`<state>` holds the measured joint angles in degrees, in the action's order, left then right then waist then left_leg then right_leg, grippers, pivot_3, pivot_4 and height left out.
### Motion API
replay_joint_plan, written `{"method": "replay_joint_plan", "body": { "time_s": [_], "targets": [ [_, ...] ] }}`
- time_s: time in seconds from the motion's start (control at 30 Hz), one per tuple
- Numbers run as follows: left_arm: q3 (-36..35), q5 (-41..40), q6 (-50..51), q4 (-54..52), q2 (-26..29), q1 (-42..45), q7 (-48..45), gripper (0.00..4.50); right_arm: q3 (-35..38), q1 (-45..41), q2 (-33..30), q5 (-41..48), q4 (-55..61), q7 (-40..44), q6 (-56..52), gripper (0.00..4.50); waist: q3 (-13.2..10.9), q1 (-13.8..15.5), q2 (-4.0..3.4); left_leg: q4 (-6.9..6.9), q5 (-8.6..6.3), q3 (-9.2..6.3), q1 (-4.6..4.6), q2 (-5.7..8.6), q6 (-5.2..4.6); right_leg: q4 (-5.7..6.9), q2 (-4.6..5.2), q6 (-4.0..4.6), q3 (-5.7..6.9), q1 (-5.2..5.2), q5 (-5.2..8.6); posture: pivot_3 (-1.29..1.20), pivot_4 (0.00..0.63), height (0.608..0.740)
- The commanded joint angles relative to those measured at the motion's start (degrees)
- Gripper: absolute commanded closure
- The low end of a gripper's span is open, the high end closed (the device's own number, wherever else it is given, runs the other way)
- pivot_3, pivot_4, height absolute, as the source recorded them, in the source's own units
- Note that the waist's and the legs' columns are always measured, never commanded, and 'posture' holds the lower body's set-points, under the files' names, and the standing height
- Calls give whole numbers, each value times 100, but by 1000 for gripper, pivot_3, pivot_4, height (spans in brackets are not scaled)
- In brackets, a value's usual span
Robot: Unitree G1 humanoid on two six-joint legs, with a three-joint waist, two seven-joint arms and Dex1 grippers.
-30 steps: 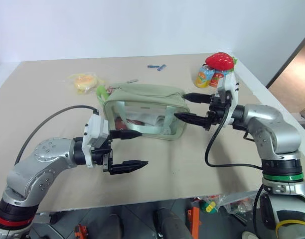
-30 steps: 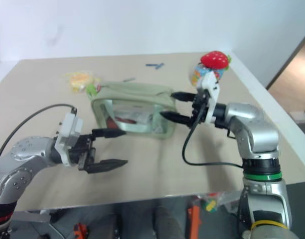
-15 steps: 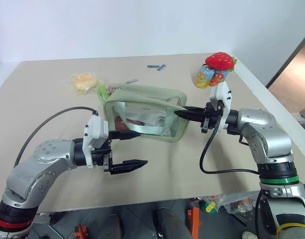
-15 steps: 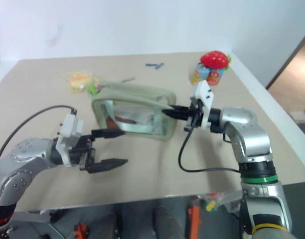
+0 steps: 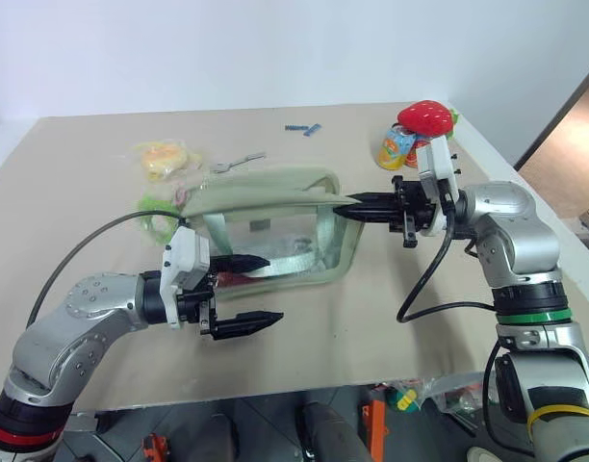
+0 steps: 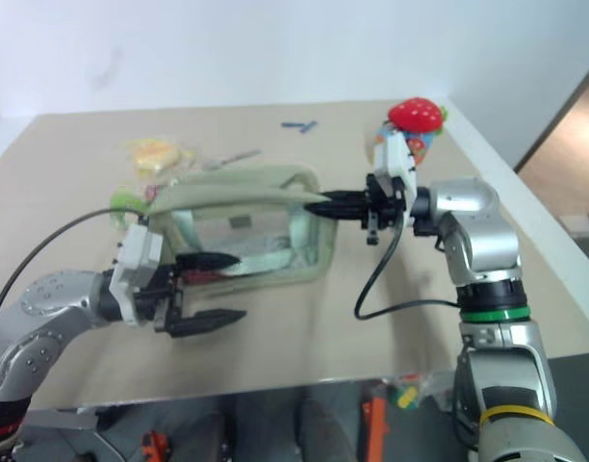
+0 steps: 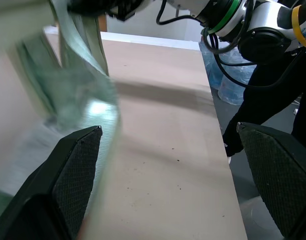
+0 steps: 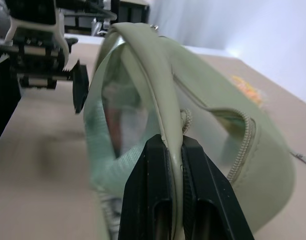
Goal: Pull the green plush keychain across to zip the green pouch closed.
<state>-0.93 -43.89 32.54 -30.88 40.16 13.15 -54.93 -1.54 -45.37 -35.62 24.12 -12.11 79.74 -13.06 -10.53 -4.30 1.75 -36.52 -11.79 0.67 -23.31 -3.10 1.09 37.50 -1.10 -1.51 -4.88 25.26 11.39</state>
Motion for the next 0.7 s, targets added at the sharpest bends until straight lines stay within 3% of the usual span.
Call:
{"method": "replay_joint_plan", "body": {
  "time_s": [0.03, 0.37, 0.7],
  "targets": [
    [-111, -15, -49, -220, 56, -36, 26, 0, 97, -115, 27, 5, 2, 29, 324, 4490, 0, -1, 0, 0, 0, 0, 1, 0, 0, 0, 0, 0, 0, 0, 0, 0, 150, 740],
    [-108, -20, -49, -245, 89, -84, 60, 0, 298, -416, -7, 155, 107, -243, 235, 4490, 0, -2, 0, -2, 0, 0, 2, 0, 0, 2, 0, 1, -1, 0, -1, 0, 150, 740],
    [-126, 90, -167, -24, -44, -19, 141, 0, 214, 41, -27, -20, 148, -337, 495, 4490, 0, 5, 0, 0, 0, 0, 0, 1, 0, 2, 1, -1, 0, 0, -1, 0, 150, 740]
  ]
}}
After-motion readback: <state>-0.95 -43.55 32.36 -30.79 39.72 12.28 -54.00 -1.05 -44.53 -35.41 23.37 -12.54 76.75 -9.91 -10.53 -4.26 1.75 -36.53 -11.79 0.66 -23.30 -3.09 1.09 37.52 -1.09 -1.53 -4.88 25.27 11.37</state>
